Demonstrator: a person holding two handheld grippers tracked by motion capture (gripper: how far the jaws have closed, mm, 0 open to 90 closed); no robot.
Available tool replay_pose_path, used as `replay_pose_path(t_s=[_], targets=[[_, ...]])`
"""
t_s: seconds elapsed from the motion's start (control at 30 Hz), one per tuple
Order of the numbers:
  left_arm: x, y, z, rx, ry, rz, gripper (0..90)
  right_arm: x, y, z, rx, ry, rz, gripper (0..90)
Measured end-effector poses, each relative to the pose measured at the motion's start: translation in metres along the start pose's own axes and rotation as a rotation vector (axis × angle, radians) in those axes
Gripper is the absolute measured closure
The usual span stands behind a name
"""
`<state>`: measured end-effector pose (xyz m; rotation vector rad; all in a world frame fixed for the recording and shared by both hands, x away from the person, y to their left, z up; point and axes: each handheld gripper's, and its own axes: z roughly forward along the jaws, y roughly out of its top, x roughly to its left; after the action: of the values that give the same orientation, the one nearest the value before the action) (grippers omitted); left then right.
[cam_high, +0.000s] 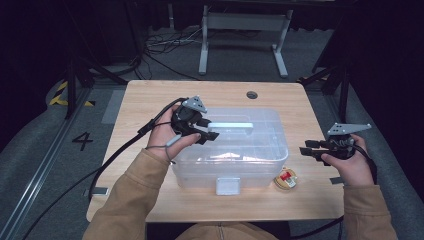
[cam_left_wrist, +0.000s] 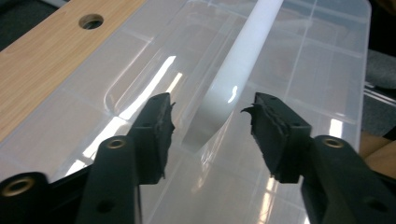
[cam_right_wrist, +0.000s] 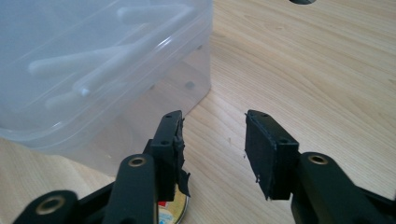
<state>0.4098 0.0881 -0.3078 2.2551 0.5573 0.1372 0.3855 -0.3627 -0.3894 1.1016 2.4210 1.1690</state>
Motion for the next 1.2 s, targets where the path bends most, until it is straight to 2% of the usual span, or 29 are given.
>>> replay_pose_path(t_s=[0.07,0.17,0.23,0.33,0.4,0.47,0.5,0.53,0.67,0.87,1.0,1.2], targets=[[0.001,0.000,0.000,-0.002,-0.008,-0.003,55.9,0.000,-0.001,0.001,-0.002,0.006,-0.008,60.7],[0.002,0.001,-0.001,-0.005,0.011,0.001,68.6,0.002,-0.002,0.002,-0.018,0.022,-0.028,62.4],[0.002,0.001,-0.001,-0.007,0.016,0.003,71.2,0.003,-0.002,0.002,-0.031,0.024,-0.041,61.9],[0.002,0.002,0.000,-0.009,0.050,0.015,74.4,0.006,-0.001,0.001,-0.059,0.018,-0.064,61.7],[0.005,0.003,0.000,-0.006,0.042,0.005,74.9,0.008,0.000,0.000,-0.069,0.021,-0.067,63.5],[0.007,0.004,-0.001,0.000,0.032,-0.006,75.2,0.009,0.001,-0.002,-0.054,0.021,-0.042,64.5],[0.007,0.004,-0.001,-0.001,0.031,-0.015,75.3,0.010,0.002,-0.004,-0.054,0.014,-0.052,65.3],[0.008,0.005,-0.001,0.000,0.032,-0.015,75.4,0.012,0.003,-0.005,-0.054,0.005,-0.066,66.6],[0.007,0.011,-0.003,0.009,0.061,-0.013,75.6,0.017,0.006,-0.009,-0.070,0.009,-0.076,68.3],[0.013,0.017,-0.006,0.015,0.051,-0.038,75.5,0.025,0.011,-0.012,-0.090,0.023,-0.092,70.1],[0.020,0.021,-0.007,0.008,0.028,-0.067,75.5,0.030,0.014,-0.017,-0.104,0.039,-0.093,73.4],[0.025,0.030,-0.011,0.013,0.040,-0.065,75.4,0.034,0.015,-0.018,-0.092,0.066,-0.087,80.5]])
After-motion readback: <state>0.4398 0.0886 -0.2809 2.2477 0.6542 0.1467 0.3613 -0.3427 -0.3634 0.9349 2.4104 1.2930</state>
